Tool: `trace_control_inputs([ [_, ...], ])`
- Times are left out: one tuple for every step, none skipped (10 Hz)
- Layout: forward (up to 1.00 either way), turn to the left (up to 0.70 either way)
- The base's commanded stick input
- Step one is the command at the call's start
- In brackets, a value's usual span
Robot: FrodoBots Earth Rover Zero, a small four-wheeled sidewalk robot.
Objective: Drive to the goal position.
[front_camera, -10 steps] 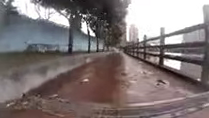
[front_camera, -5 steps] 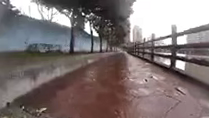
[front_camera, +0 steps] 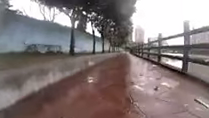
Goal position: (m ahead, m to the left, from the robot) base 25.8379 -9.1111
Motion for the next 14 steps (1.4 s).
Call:
trace_control_inputs([
  [0.85,0.02],
  [0.85,0.02],
  [0.85,0.02],
  [0.85,-0.01],
  [0.85,-0.15],
  [0.85,-0.26],
  [0.85,-0.32],
  [0.85,-0.18],
  [0.85,-0.02],
  [0.85,0.01],
  [0.85,0.02],
  [0.85,0.02],
  [0.85,0.02],
  [0.85,0.02],
])
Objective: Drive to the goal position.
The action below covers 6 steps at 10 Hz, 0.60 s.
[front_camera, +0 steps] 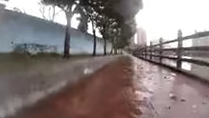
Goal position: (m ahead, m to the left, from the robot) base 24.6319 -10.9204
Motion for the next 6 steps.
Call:
trace_control_inputs([
  [0.85,0.02],
  [0.85,0.02],
  [0.85,0.02],
  [0.85,0.02],
  [0.85,0.02],
  [0.85,0.02],
])
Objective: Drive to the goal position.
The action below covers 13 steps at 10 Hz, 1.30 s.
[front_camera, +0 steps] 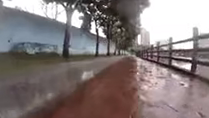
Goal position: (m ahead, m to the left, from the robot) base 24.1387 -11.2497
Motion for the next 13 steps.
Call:
trace_control_inputs([
  [0.85,0.02],
  [0.85,-0.05],
  [0.85,-0.18],
  [0.85,-0.25],
  [0.85,-0.3],
  [0.85,-0.32],
  [0.85,-0.32],
  [0.85,-0.32],
  [0.85,-0.32],
  [0.85,-0.32],
  [0.85,-0.19],
  [0.85,-0.07],
  [0.85,0.02],
])
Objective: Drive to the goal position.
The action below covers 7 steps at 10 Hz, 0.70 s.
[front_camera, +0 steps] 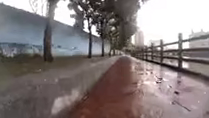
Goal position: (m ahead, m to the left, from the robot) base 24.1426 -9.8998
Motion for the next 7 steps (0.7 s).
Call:
trace_control_inputs([
  [0.85,0.02],
  [0.85,0.02],
  [0.85,0.02],
  [0.85,-0.09],
  [0.85,-0.22],
  [0.85,-0.27],
  [0.85,-0.32],
])
